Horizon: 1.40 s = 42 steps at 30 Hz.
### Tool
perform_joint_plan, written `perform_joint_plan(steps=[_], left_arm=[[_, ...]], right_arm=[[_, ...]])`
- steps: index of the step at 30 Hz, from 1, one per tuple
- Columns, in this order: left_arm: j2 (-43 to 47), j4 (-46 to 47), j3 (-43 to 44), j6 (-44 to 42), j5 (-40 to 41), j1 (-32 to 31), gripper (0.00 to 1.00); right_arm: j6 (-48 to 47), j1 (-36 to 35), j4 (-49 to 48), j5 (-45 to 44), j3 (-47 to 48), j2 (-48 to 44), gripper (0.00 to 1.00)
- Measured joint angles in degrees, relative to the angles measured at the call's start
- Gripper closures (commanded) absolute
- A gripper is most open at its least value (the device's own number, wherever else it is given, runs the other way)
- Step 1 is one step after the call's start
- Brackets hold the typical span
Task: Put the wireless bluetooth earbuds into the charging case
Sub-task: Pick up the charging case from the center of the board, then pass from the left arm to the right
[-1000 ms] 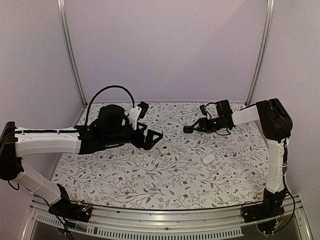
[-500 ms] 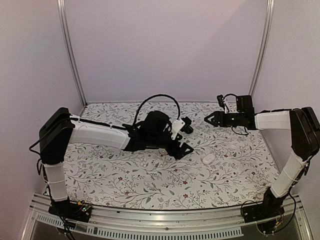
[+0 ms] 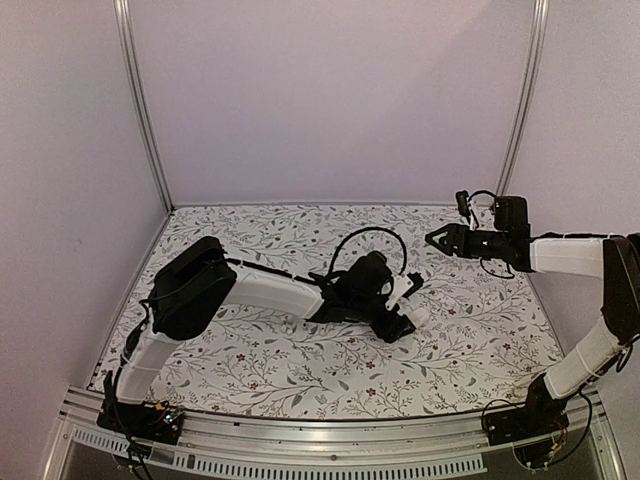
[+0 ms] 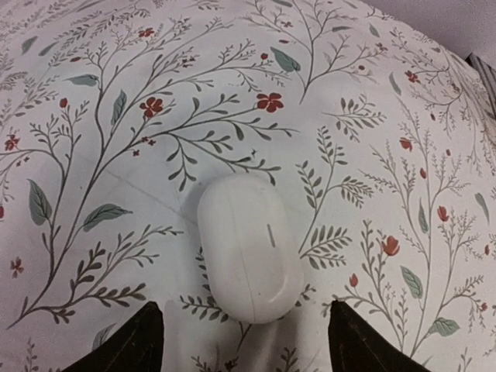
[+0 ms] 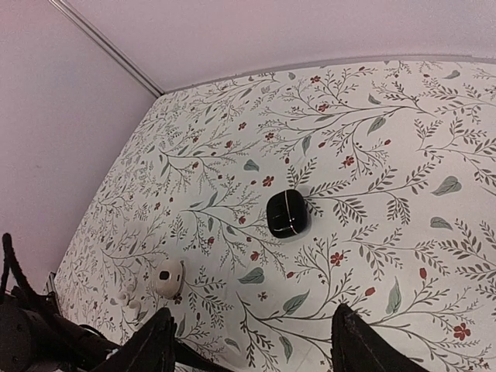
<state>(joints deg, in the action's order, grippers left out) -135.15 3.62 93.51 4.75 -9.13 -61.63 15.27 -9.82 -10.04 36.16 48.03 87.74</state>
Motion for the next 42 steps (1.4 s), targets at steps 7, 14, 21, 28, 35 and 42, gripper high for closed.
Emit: perform_joint_plan(steps=[7, 14, 21, 28, 35, 42], left_arm=[[-5.3, -1.4, 6.9, 0.2, 0.8, -0.3, 0.35], [-7.8, -1.3, 10.0, -0.3, 2.8, -0.7, 0.49], [-8.4, -0.5, 10.6, -1.0, 3.8, -0.9, 0.68], [-4.2, 1.5, 3.4, -1.2, 3.8, -0.8, 0.73], [13.3, 0.9, -17.1, 2.0, -4.9, 0.9, 0.74], [31.3, 1.8, -27.8, 6.6, -22.3, 7.0, 0.74]], right_arm=[[0.2, 1.2, -0.4, 0.3, -1.4, -2.1, 0.32], [0.0, 1.4, -0.5, 0.5, -2.4, -3.4, 0.32], [-0.7, 2.1, -0.6, 0.7, -2.9, -5.2, 0.33], [-2.2, 2.3, -2.4, 3.8, -6.0, -7.5, 0.36], [-5.0, -1.6, -5.1, 7.6, -10.4, -13.4, 0.38], [-9.4, -11.3, -7.3, 9.7, -12.7, -18.6, 0.39]])
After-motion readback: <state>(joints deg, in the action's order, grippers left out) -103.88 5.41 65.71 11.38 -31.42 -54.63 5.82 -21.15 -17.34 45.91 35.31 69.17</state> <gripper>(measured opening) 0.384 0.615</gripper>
